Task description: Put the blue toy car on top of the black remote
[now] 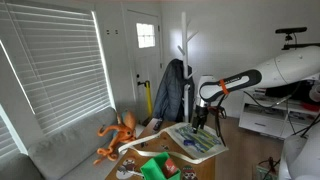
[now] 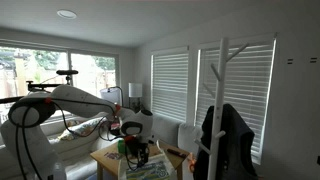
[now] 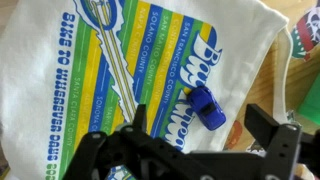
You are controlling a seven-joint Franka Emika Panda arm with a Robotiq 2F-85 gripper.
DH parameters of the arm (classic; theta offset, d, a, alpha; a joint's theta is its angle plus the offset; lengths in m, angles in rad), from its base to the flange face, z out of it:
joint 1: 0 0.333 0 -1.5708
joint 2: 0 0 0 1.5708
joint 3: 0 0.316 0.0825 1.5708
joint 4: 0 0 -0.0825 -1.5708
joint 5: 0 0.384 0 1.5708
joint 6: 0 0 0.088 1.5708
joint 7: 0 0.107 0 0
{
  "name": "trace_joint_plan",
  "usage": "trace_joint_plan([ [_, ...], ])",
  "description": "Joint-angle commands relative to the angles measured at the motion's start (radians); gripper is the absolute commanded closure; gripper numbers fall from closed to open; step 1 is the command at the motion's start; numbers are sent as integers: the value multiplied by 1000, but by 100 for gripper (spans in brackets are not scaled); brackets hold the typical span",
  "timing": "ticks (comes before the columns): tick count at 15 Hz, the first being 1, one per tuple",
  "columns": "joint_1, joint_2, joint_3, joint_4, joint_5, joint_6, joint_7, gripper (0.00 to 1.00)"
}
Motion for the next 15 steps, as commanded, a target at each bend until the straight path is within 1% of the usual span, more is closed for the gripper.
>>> trace_joint_plan([
  [1, -29, 3, 27, 2, 9, -3, -8, 0],
  [6, -29, 3, 27, 2, 9, -3, -8, 0],
  [9, -14, 69, 74, 59, -72, -23, -11, 0],
  [10, -23, 100, 106, 87, -140, -35, 46, 0],
  [13, -18, 179, 153, 158, -259, -92, 80, 0],
  [15, -6, 243, 169, 205, -284, -102, 45, 0],
])
